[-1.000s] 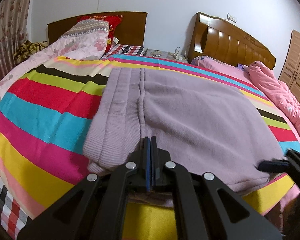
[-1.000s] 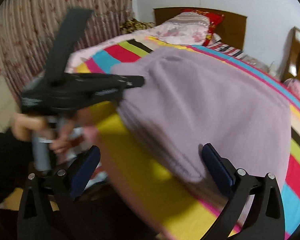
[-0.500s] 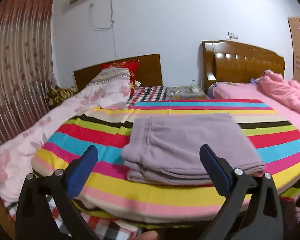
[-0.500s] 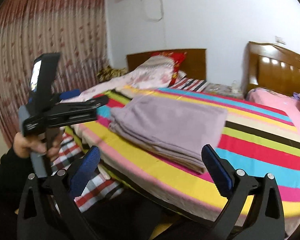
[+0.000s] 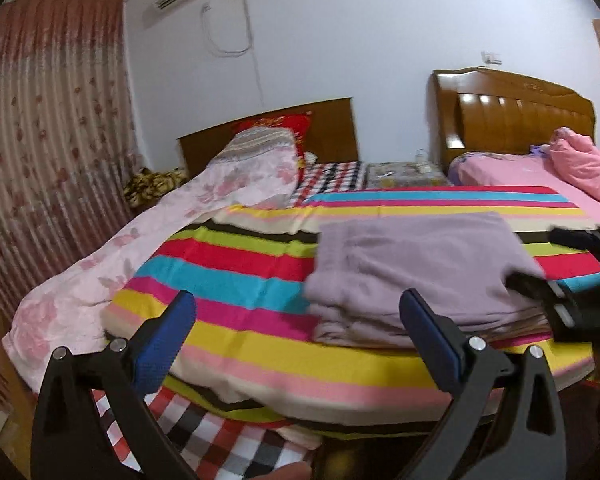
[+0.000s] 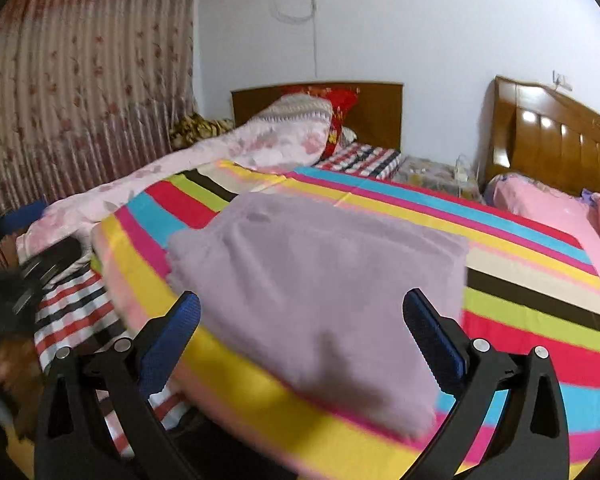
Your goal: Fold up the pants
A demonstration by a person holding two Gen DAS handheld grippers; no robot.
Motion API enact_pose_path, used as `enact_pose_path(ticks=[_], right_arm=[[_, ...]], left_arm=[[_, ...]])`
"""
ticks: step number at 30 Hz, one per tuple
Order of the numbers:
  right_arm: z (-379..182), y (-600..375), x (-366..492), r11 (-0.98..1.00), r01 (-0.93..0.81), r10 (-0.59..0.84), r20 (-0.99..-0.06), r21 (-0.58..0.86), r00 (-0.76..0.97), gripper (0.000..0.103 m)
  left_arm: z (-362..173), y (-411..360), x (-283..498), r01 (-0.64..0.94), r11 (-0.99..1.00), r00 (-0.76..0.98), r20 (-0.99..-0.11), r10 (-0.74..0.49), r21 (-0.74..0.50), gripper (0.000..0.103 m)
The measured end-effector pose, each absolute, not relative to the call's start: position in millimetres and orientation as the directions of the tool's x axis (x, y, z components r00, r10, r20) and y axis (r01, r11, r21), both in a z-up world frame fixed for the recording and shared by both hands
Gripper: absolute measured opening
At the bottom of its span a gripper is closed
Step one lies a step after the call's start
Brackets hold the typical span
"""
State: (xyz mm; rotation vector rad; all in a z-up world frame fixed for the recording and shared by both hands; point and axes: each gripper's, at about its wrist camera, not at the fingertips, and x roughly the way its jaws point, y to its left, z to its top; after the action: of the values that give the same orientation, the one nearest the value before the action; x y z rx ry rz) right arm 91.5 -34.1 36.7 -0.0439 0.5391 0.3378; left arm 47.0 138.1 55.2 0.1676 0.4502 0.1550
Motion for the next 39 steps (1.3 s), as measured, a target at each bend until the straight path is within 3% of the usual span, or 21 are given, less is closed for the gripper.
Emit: enact_pose_path(ticks=[6,9,11,14,16,18,19,20,21,22,24,27,31,35,39], right_arm=[[11,26,187,0.976,-0.195,0.086,-0.655,-0.095,0.751,0.099],[-25,64,200,0.939,-0.285,0.058,-0.729,-0.192,0.682,0.096],[-28,78,187,0.924,-0.270,0.018,-0.674,-0.271,0.738,0.095],[-13,61,183,0.942,-0.310,0.142,-0.684,-0.129,0.716,0.095],[-3,50,179,0.964,-0.245,0.125,-0.634,-0.104,0.763,0.095],[-8,53,181,0.960,-0.257,0.122,-0.652,-0.114,0.748,0.095],[-24,65,183,0.933,-0.340,0.157,-0.714,-0.119,0.682,0.092],[-31,70,180,0.921,-0.366,0.165,-0.717,-0.134,0.678,0.091],[-28,67,174,0.913,-0.390,0.205,-0.691,-0.121,0.693,0.081],[-26,63,173,0.903,-0.424,0.254,-0.701,-0.075,0.666,0.077],[-19,46,170,0.887,-0.459,0.362,-0.691,0.048,0.626,0.078],[-1,13,151,0.886,-0.454,0.406,-0.626,0.092,0.666,0.090],[18,-34,119,0.909,-0.401,0.395,-0.552,0.118,0.734,0.090],[22,-71,103,0.957,-0.286,0.266,-0.531,0.045,0.804,0.090],[8,-91,104,0.970,-0.241,0.205,-0.559,0.009,0.803,0.090]], left_arm=[[49,176,46,-0.182,0.971,0.858,-0.456,0.235,0.157,0.101],[45,191,46,-0.205,0.967,0.845,-0.471,0.252,0.150,0.101],[43,197,46,-0.213,0.965,0.840,-0.476,0.259,0.151,0.101],[40,202,48,-0.222,0.964,0.831,-0.490,0.265,0.145,0.101],[38,203,51,-0.224,0.965,0.826,-0.500,0.260,0.133,0.101],[37,202,53,-0.217,0.968,0.825,-0.507,0.250,0.124,0.101],[37,198,53,-0.211,0.969,0.825,-0.510,0.245,0.125,0.101],[37,197,55,-0.207,0.970,0.825,-0.510,0.244,0.129,0.101],[37,193,55,-0.201,0.970,0.825,-0.509,0.245,0.140,0.101],[38,191,55,-0.198,0.969,0.826,-0.506,0.246,0.148,0.101],[38,188,56,-0.193,0.968,0.827,-0.505,0.247,0.158,0.101],[40,183,62,-0.175,0.972,0.833,-0.503,0.230,0.154,0.101],[46,165,88,-0.078,0.995,0.856,-0.506,0.103,0.070,0.101],[57,126,153,0.167,0.984,0.817,-0.548,-0.177,-0.069,0.101],[42,109,219,0.210,0.966,0.733,-0.630,-0.256,-0.148,0.101]])
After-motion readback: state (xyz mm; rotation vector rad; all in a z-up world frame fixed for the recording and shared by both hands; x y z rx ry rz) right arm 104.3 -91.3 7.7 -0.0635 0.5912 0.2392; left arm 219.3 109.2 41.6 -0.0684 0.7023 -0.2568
